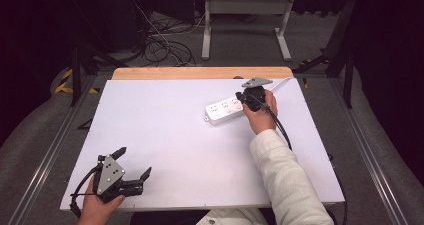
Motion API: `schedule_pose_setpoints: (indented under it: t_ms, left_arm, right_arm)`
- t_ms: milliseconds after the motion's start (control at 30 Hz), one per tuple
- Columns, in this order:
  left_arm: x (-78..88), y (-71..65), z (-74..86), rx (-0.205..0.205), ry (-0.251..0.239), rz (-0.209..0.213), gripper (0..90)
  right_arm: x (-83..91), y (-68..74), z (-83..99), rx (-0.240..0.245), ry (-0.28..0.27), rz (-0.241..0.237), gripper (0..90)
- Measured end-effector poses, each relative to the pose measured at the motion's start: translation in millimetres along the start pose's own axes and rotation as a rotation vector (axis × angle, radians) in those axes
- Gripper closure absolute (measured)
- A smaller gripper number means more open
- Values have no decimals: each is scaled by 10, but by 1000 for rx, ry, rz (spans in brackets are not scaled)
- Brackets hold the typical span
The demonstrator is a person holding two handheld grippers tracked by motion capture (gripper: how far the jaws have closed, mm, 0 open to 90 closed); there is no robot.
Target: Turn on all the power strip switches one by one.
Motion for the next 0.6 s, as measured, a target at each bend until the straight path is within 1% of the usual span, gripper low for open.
schedule_pose_setpoints:
  t_ms: [100,133,200,233,267,300,333,400,533,600]
  left_arm:
    - [-5,-7,2,10,-1,1,56]
    - [-3,-2,1,2,1,0,56]
    - [-2,-4,0,0,0,1,56]
    - [-2,-4,1,-2,1,1,56]
    - [-2,-4,2,-1,1,1,56]
    - [-4,-3,3,0,1,0,56]
    - [-5,-2,4,1,2,0,56]
    - [-6,0,4,0,1,-1,56]
    - [-5,2,4,1,0,-2,56]
    - [-6,2,5,2,0,-1,56]
  right_arm:
    - [1,-8,-12,-1,-3,-3,900]
    - [-2,-14,-10,1,-2,-2,900]
    - [-8,-38,6,1,1,2,900]
    - [-11,-67,21,4,4,6,900]
    - [-13,-100,40,-3,8,15,900]
    - [-20,-185,95,-18,23,38,900]
    - [-20,-185,95,-18,23,38,900]
    - [-29,-256,147,-32,36,56,900]
    - [-37,-379,258,-44,68,81,900]
    - [-38,-391,277,-47,73,82,900]
Point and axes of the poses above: each handheld gripper's, and its own axes: x roughly backward along the jaws, z roughly out of its underside, y roughly to its left, the point moved 9 cm from there along -x, roughly forward along the jaws, and after that the axes turned 15 degrees about -y, right-handed, at the moved point
